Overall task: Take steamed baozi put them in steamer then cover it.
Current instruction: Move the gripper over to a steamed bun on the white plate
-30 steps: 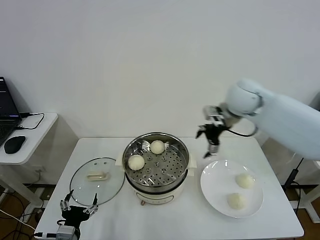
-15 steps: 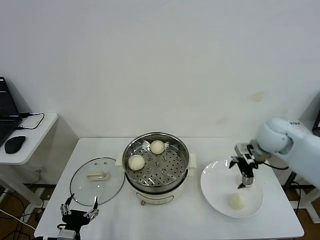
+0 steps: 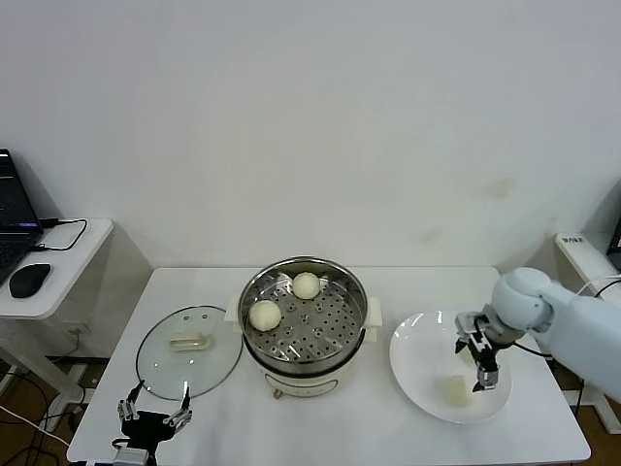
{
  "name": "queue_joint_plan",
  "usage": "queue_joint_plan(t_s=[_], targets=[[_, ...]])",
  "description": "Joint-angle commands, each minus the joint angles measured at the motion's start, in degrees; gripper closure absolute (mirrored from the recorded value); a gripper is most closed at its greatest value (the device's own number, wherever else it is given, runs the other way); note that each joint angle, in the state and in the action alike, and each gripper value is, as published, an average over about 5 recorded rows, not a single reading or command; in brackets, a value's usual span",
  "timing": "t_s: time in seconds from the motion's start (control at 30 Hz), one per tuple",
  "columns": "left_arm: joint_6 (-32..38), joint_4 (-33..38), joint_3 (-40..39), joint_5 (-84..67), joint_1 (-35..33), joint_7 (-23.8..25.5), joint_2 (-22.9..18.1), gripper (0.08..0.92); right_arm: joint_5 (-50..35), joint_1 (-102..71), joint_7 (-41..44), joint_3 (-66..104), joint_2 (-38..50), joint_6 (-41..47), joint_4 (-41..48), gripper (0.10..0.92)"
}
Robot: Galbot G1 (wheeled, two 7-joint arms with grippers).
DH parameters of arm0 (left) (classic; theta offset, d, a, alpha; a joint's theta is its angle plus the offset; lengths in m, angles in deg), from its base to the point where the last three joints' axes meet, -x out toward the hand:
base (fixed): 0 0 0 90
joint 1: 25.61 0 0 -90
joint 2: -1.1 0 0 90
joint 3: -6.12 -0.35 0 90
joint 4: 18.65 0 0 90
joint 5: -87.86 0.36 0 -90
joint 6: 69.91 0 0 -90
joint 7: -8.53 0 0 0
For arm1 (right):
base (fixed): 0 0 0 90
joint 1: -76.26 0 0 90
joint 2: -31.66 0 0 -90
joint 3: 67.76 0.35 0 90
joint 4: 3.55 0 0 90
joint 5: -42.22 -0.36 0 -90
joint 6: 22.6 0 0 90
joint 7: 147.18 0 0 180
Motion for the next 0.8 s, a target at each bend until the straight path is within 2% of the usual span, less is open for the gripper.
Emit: queue_joint_plan(t_s=[0.03, 0.8], targets=[[-0.03, -0.37, -0.05, 0.08, 0.03, 0.08, 0.05, 0.177, 1.61, -2.85, -2.17, 0.64, -0.79, 0.3, 1.32, 0.203], [-0.06, -1.51, 0.25, 0.17, 0.73, 0.32, 0.25, 0.177, 2.81, -6.04, -3.57, 0.97, -2.54, 1.26, 2.74, 0.203]])
